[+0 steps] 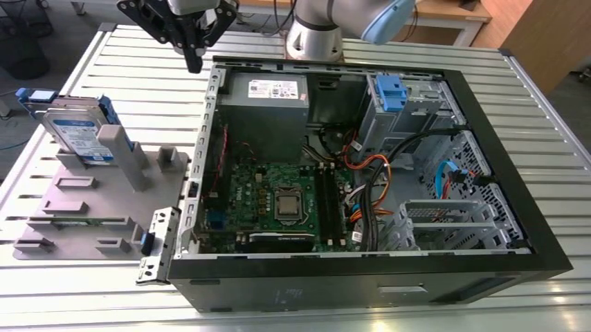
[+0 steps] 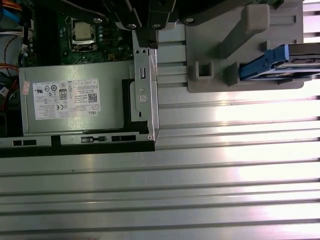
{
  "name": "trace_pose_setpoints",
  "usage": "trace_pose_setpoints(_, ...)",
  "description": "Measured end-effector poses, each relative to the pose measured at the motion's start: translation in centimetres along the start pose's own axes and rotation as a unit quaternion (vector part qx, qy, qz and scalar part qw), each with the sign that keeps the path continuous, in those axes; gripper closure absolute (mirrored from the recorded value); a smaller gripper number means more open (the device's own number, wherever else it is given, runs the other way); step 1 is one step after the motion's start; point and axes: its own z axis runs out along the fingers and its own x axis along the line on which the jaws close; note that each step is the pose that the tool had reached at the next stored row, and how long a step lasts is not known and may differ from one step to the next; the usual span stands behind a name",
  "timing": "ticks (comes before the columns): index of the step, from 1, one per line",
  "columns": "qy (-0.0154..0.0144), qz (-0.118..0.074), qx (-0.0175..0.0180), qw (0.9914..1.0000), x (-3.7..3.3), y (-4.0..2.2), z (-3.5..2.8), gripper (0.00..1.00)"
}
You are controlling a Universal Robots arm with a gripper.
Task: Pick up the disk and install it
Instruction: 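Reach for the disk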
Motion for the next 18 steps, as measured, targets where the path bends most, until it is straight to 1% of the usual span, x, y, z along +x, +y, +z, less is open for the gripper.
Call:
trace_pose_setpoints(14, 0.0, 0.0, 0.0, 1.0, 1.36, -0.1, -0.04, 0.89)
trace_pose_setpoints(18, 0.0, 0.0, 0.0, 1.0, 2.06, -0.15, -0.04, 0.89)
